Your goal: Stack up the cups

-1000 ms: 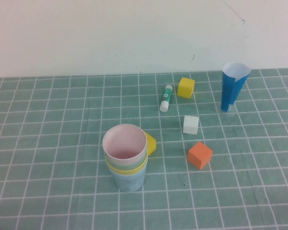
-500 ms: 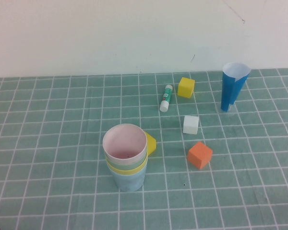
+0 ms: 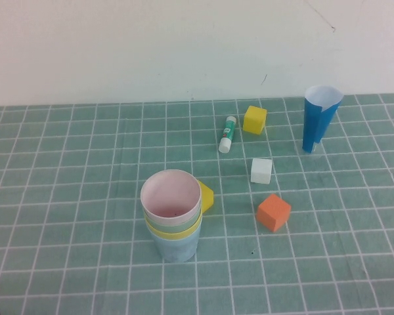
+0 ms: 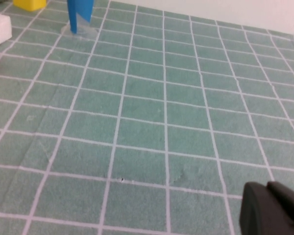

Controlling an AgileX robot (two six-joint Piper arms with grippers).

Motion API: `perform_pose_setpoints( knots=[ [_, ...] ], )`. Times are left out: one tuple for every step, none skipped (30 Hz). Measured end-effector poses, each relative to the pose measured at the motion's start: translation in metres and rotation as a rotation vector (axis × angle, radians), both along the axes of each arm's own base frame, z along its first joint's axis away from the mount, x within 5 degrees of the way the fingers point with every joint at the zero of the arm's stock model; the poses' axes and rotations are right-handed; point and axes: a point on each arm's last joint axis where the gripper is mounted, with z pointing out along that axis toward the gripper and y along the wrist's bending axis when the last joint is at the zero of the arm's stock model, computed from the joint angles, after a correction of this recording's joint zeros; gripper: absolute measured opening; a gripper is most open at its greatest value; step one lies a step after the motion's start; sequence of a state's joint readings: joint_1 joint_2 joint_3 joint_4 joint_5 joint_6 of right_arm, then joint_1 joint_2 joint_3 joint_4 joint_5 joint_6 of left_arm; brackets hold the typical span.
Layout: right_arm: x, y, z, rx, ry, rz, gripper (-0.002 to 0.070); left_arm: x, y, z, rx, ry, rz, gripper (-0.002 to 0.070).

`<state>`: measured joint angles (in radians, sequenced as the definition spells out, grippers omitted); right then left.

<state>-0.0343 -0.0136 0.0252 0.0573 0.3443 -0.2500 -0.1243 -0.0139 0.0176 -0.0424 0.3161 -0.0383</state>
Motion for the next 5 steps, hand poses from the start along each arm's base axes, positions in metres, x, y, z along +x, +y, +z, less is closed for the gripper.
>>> perform_pose_setpoints(
  knots=[
    [0.0,0.0,0.0,0.0,0.0,0.0,-0.0001,0.0,0.0,0.0,0.0,0.0,0.0,-0.0001],
    [0.0,0.0,0.0,0.0,0.0,0.0,-0.0001,0.0,0.0,0.0,0.0,0.0,0.0,-0.0001],
    [0.0,0.0,0.0,0.0,0.0,0.0,-0.0001,0.0,0.0,0.0,0.0,0.0,0.0,-0.0001],
    [0.0001,0.0,0.0001,0.0,-0.002,0.0,-0.0001,0.0,0.0,0.0,0.0,0.0,0.0,-0.0001],
    [0.0001,0.0,0.0001,0.0,-0.002,0.0,-0.0001,0.0,0.0,0.0,0.0,0.0,0.0,-0.0001]
  ],
)
